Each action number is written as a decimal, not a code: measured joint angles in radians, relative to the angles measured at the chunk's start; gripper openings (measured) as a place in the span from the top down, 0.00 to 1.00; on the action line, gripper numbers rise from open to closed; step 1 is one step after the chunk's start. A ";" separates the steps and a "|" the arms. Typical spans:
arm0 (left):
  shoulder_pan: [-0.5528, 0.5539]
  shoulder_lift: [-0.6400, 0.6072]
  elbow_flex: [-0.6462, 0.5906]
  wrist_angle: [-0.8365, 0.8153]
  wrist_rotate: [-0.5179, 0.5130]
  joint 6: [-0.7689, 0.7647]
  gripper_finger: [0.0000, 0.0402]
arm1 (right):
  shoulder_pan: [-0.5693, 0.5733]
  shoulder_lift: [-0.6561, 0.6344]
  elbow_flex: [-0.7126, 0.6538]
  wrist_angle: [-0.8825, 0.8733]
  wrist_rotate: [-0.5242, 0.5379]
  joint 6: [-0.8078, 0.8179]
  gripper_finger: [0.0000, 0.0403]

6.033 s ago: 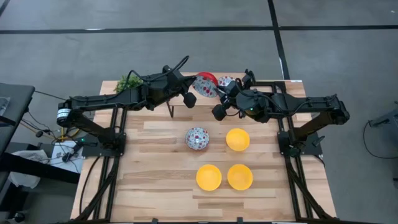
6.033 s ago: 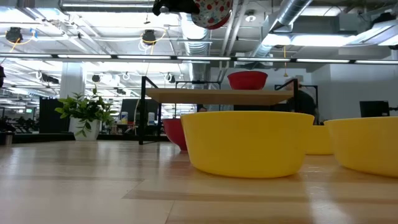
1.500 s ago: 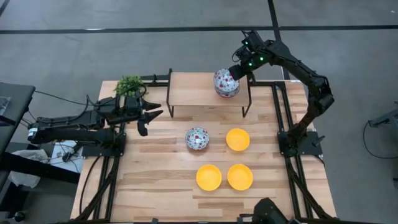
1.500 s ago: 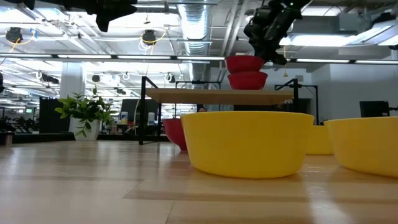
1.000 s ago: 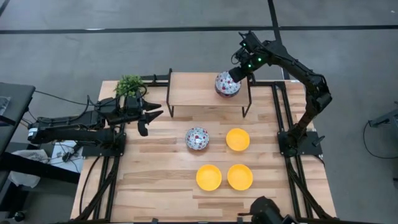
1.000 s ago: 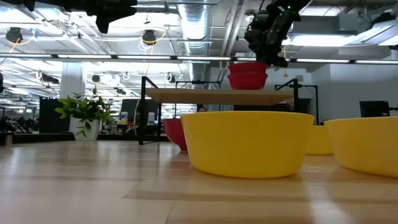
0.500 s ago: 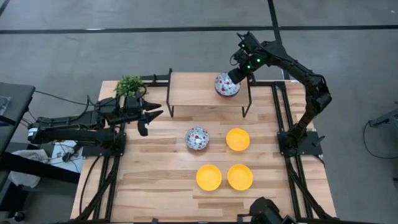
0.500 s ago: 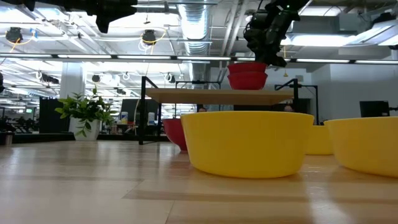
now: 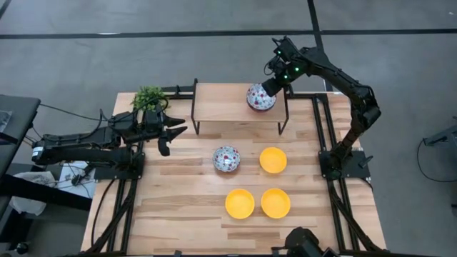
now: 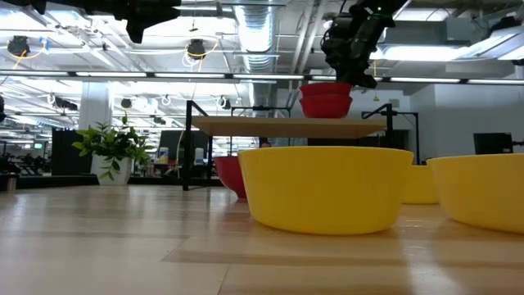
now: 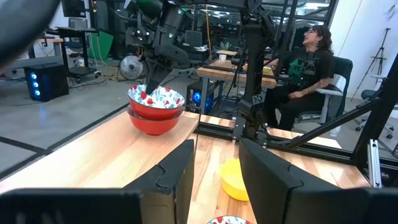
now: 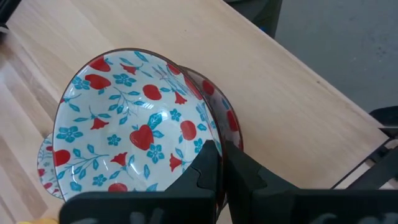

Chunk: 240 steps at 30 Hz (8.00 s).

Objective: Pick & Place Mini bowls
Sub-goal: Stack the bottom white bowl on top of the white bowl on the shelf, then stack the white bowl on top of the white bowls on the shelf

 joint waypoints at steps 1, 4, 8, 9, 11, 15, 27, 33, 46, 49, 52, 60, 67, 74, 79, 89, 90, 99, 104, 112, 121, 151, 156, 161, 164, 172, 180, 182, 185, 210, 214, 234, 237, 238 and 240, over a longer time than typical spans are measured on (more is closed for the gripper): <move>0.000 0.000 0.000 0.000 0.000 0.000 0.68 | 0.003 0.000 0.000 0.000 0.001 -0.001 1.00; 0.000 0.000 0.000 0.000 0.000 0.000 0.68 | 0.005 0.000 0.000 0.000 0.014 -0.006 1.00; 0.000 0.000 0.000 0.000 0.000 0.000 0.68 | 0.004 0.000 0.000 0.001 0.012 -0.009 1.00; 0.000 0.000 0.000 0.000 0.000 0.000 0.68 | 0.007 0.000 0.000 0.000 0.012 -0.015 1.00; 0.000 0.000 0.000 0.000 0.000 0.000 0.68 | 0.012 0.000 0.000 0.001 0.015 -0.026 1.00; 0.000 0.000 0.000 0.000 0.000 0.000 0.68 | 0.013 0.000 0.000 0.001 0.015 -0.027 1.00; 0.000 0.000 0.000 0.001 0.000 0.000 0.68 | 0.012 0.000 0.000 -0.007 0.014 -0.031 0.96; 0.000 0.000 0.000 0.001 0.000 0.000 0.68 | 0.020 0.000 0.000 -0.006 0.023 -0.036 0.92; 0.000 0.000 0.000 0.002 0.000 0.000 0.68 | 0.013 0.000 0.000 0.004 0.053 -0.036 0.86; 0.000 0.000 0.000 0.003 0.000 0.000 0.68 | 0.003 -0.008 0.000 0.000 0.052 -0.036 0.86; 0.000 0.000 0.000 0.003 0.000 0.000 0.68 | -0.004 -0.022 0.000 0.000 0.053 -0.036 0.86; 0.000 0.001 0.000 0.004 0.000 -0.013 0.68 | -0.002 -0.113 0.000 -0.028 0.048 -0.095 0.86; 0.000 0.037 0.001 0.003 0.000 -0.166 0.68 | -0.003 -0.224 0.000 -0.086 0.013 -0.209 0.86; 0.000 0.076 0.001 0.006 0.000 -0.306 0.68 | 0.005 -0.364 -0.049 -0.051 -0.034 -0.190 0.86; -0.019 0.082 0.001 0.014 0.039 -0.323 0.68 | 0.017 -0.524 -0.232 0.038 -0.033 -0.090 0.86; -0.186 0.177 0.001 0.078 0.044 -0.379 0.68 | 0.121 -0.904 -0.619 0.316 -0.026 0.171 0.86; -0.203 0.201 0.001 0.092 0.044 -0.390 0.68 | 0.133 -0.939 -0.651 0.349 -0.025 0.190 0.86; -0.314 0.420 0.093 0.130 0.044 -0.490 0.68 | 0.218 -1.203 -0.845 0.536 0.001 0.327 0.86; -0.339 0.532 0.146 0.128 -0.008 -0.584 0.68 | 0.248 -1.299 -0.891 0.556 0.026 0.360 0.86; -0.358 0.693 0.159 0.124 -0.197 -0.944 0.68 | 0.279 -1.345 -0.896 0.560 0.022 0.368 0.86; -0.358 0.756 0.159 0.128 -0.248 -1.217 0.68 | 0.339 -1.345 -0.896 0.555 -0.014 0.358 0.86; -0.361 0.699 0.554 -0.424 -0.428 -1.352 0.68 | 0.399 -1.344 -0.896 0.555 -0.030 0.218 0.86; -0.361 0.758 0.583 -0.540 -0.371 -1.452 0.68 | 0.399 -1.358 -0.896 0.547 -0.030 0.174 0.86; -0.362 0.841 0.583 -0.651 -0.260 -1.562 0.68 | 0.399 -1.407 -0.900 0.526 -0.056 0.125 0.86; -0.361 0.871 0.583 -0.704 -0.211 -1.604 0.68 | 0.399 -1.457 -0.953 0.562 -0.133 0.130 0.86; -0.356 0.875 0.583 -0.826 -0.131 -1.708 0.68 | 0.399 -1.604 -1.166 0.649 -0.100 0.217 0.86; -0.323 0.897 0.583 -0.872 -0.040 -1.743 0.68 | 0.399 -1.687 -1.290 0.681 0.006 0.209 0.86; -0.311 0.902 0.583 -0.889 -0.035 -1.752 0.68 | 0.399 -1.687 -1.314 0.700 0.005 0.210 0.86; -0.298 0.918 0.583 -0.882 -0.035 -1.755 0.68 | 0.398 -1.684 -1.327 0.738 0.007 0.218 0.86; -0.171 1.066 0.650 -0.807 0.003 -1.629 0.68 | 0.397 -1.678 -1.330 0.741 0.026 0.235 0.86; -0.171 1.076 0.650 -0.797 0.003 -1.629 0.68 | 0.397 -1.678 -1.330 0.741 0.026 0.235 0.86; -0.168 1.163 0.650 -0.746 0.015 -1.629 0.68 | 0.397 -1.678 -1.329 0.742 0.025 0.229 0.86; -0.168 1.171 0.650 -0.726 0.015 -1.629 0.68 | 0.397 -1.678 -1.329 0.742 0.024 0.229 0.86; -0.168 1.170 0.650 -0.718 0.013 -1.629 0.68 | 0.397 -1.678 -1.329 0.742 0.024 0.229 0.86; -0.168 1.164 0.650 -0.715 -0.004 -1.625 0.68 | 0.397 -1.678 -1.329 0.742 0.024 0.229 0.86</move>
